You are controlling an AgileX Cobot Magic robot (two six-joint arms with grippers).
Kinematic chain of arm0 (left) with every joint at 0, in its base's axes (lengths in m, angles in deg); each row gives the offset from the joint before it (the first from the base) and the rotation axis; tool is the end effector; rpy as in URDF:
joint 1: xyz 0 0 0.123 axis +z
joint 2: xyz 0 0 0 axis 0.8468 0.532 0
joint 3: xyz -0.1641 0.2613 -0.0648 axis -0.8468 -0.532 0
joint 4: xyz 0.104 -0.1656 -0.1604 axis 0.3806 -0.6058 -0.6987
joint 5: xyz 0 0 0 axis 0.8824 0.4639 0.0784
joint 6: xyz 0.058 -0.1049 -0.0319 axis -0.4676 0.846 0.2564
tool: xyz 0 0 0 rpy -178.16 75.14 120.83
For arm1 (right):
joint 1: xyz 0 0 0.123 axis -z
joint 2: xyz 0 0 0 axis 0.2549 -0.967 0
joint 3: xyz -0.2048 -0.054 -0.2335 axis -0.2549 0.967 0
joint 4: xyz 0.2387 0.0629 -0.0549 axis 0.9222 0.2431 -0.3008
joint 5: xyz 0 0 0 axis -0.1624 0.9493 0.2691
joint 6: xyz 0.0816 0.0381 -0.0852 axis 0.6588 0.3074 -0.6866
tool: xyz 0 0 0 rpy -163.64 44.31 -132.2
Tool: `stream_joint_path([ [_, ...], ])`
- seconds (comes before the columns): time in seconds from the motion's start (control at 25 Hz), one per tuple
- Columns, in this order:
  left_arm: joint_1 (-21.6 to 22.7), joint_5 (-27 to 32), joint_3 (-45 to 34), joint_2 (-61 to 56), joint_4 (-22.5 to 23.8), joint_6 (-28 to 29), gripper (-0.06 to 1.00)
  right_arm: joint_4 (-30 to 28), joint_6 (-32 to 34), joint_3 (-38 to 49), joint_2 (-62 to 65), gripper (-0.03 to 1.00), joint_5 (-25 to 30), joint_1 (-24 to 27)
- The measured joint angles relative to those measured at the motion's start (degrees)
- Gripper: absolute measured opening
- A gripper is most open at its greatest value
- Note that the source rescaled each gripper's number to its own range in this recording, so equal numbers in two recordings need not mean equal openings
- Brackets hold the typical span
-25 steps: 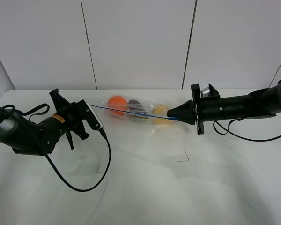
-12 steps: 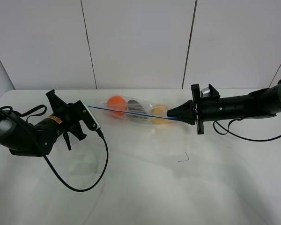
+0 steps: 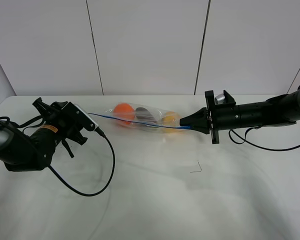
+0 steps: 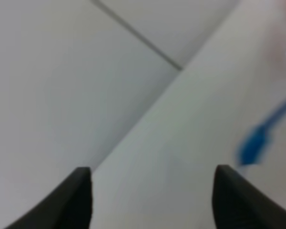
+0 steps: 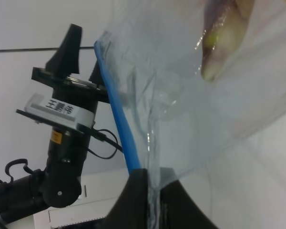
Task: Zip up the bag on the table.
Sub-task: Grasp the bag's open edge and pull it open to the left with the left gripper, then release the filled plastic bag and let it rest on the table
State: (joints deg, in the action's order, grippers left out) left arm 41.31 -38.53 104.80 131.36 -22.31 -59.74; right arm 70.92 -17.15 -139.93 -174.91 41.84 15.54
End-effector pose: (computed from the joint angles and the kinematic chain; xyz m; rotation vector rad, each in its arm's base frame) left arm 0.3715 -0.0772 0.1590 0.7199 1.5060 0.6358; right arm 0.3851 0.1105 0.1496 0.1494 2.4090 1.7343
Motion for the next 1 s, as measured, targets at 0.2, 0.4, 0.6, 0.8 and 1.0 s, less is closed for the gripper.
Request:
stream_joint_path([
  [0.2, 2.83, -1.40, 0.00, 0.00, -1.33, 2.70, 0.75, -0.09, 0.18, 0.00, 0.00, 0.00, 0.00, 0.00],
  [0.4, 5.66, -1.40, 0.00, 0.00, -1.91, 10.28, 0.75, -0.09, 0.22, 0.00, 0.00, 0.00, 0.00, 0.00],
  [0.6, 6.03, -1.40, 0.00, 0.00, -2.94, 26.43, 0.75, -0.09, 0.61, 0.00, 0.00, 0.00, 0.00, 0.00],
  [0.8, 8.24, -0.65, -0.06, -1.08, -2.33, 35.45, 0.75, -0.09, 0.76, 0.00, 0.00, 0.00, 0.00, 0.00],
  [1.0, 13.38, 15.36, 1.22, -8.26, 4.43, 36.87, 0.75, -0.09, 1.12, 0.00, 0.00, 0.00, 0.00, 0.00],
])
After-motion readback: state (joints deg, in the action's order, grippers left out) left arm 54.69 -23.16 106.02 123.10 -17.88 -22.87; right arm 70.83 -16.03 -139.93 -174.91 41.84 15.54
